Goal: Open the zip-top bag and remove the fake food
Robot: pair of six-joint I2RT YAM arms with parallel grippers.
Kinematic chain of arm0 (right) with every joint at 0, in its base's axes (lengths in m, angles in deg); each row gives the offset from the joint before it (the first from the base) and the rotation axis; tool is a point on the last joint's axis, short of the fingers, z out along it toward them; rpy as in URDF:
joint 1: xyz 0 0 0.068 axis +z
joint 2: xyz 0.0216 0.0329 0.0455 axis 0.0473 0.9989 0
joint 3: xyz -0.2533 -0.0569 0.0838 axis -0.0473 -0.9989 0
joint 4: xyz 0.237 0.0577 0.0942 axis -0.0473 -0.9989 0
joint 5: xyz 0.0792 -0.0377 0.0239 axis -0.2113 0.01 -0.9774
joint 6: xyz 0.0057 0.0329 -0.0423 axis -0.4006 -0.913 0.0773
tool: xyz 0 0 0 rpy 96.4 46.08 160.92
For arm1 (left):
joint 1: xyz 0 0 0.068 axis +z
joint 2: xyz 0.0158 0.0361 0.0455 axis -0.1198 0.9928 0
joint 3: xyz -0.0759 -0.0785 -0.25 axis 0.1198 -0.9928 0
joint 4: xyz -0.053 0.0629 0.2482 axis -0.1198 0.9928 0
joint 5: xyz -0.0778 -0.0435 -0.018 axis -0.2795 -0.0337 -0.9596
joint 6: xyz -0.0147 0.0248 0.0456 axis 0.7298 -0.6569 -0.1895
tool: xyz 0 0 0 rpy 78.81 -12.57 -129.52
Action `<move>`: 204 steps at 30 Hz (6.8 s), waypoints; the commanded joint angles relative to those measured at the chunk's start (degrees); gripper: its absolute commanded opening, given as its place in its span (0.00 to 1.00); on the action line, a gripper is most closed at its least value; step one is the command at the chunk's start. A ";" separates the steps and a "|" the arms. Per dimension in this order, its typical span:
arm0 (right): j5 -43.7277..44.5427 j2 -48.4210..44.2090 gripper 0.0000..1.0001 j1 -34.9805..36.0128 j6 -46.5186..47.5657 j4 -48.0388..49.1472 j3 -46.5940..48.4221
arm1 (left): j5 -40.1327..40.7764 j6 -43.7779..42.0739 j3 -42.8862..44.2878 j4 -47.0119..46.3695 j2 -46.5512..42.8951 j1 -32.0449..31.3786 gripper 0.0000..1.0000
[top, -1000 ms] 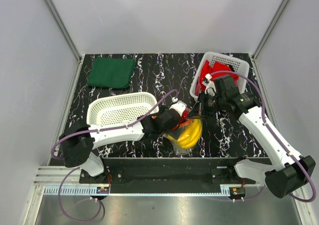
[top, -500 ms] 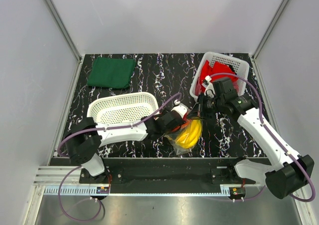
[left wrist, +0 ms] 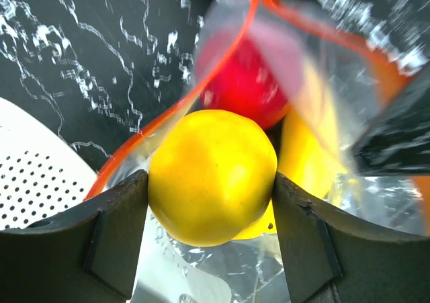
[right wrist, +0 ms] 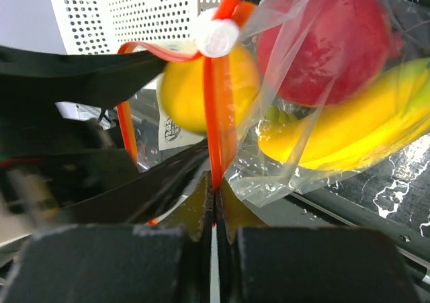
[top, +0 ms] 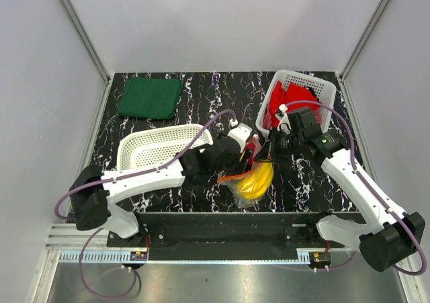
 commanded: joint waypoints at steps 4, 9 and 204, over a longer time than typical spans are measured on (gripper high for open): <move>5.16 -1.78 0.00 0.19 1.90 -3.91 5.05 | -1.90 0.40 -1.83 -7.11 -10.58 1.17 0.00; 6.92 -2.74 0.00 0.19 2.07 -5.06 5.06 | -4.80 -2.51 -11.50 -17.84 -24.00 1.17 0.00; 5.70 -10.39 0.00 0.19 3.04 -9.11 5.32 | -57.44 -1.61 -3.03 -7.93 -26.00 20.70 0.70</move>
